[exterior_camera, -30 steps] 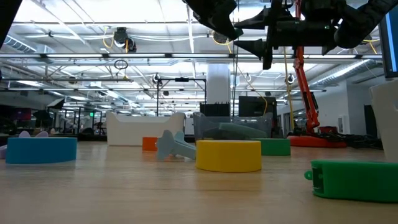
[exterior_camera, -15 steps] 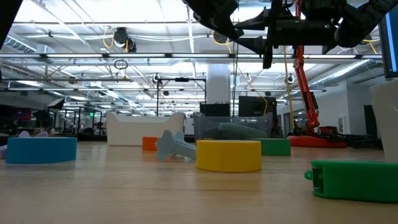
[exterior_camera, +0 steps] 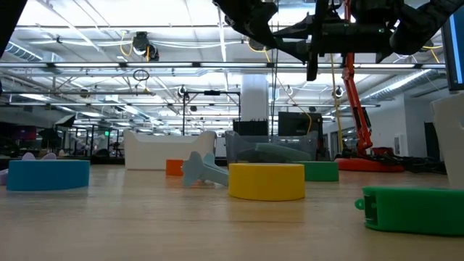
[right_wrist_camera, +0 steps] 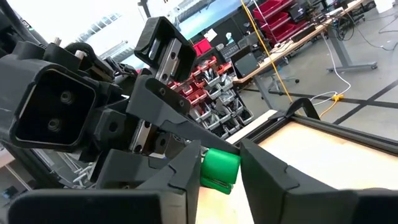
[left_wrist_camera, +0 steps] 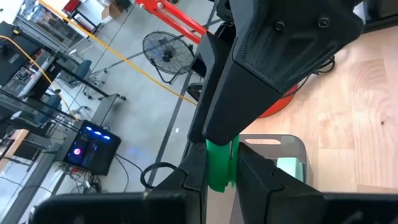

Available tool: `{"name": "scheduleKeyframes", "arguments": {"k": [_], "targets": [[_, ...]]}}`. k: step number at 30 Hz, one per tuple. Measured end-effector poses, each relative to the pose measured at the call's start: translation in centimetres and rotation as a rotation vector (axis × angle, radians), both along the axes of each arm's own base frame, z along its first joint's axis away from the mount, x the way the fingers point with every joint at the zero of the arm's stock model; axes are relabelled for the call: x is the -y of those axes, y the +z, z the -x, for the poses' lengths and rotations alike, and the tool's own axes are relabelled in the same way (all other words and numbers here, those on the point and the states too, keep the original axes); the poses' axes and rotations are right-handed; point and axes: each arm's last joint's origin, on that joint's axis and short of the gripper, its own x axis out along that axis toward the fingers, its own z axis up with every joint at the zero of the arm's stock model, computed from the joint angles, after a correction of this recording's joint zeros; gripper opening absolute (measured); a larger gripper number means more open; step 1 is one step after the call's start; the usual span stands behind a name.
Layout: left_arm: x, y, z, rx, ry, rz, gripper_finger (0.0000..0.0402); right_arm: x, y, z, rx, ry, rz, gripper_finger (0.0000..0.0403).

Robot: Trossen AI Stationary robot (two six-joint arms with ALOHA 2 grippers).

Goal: Pick and place Stapler, Stapler remover, tape
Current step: Put the green stapler into the black bin

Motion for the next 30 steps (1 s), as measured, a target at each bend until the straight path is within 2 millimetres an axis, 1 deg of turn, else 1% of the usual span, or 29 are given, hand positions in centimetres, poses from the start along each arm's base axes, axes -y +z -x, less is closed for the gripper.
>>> {"name": "scheduleKeyframes", "arguments": {"k": [3,17,24,30], "targets": [[0.01,0.01,0.00,0.000,0.003,-0.003,0.0053,0.02,-0.02,0.00,-0.002,-0.002,-0.003,0.0081],[-0.17,0.04,0.00,-0.003,0.003,-0.011,0.0054,0.04,-0.04,0.01,0.003,-0.003,-0.018,0.0078],[-0.09,0.32,-0.02,0.019,-0.006,-0.007,0.0115,0.08,-0.41,-0.01,-0.023,-0.006,-0.022,0.0067],[-0.14,0.48,0.06,0.019,-0.003,-0.008,0.0126,0.11,-0.35,0.03,-0.018,-0.028,-0.007,0.0067]]}}
